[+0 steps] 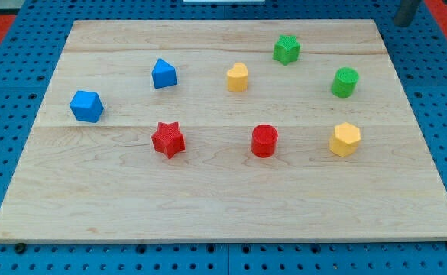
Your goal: Move the green star into the heart
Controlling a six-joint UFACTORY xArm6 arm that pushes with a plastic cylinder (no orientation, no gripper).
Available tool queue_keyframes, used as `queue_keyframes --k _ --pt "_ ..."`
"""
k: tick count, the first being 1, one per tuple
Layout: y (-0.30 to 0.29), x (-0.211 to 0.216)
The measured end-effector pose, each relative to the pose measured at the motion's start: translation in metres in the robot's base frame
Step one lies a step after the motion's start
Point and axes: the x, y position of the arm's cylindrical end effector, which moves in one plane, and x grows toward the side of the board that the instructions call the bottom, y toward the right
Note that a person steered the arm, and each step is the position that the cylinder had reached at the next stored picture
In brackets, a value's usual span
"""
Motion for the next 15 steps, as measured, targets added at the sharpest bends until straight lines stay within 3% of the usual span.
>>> queue_keyframes --k 2,4,7,8,10,11,12,13,14,15 --pt "-0.027 0.089" --pt "-0.044 0.056" --pt "-0.225 0.055" --pt "-0.286 0.075" --pt "-0.351 0.107" --pt "-0.365 0.133" --pt "-0.374 0.131" --pt "-0.369 0.100" --pt "-0.330 0.082" --pt "-0.256 0.085"
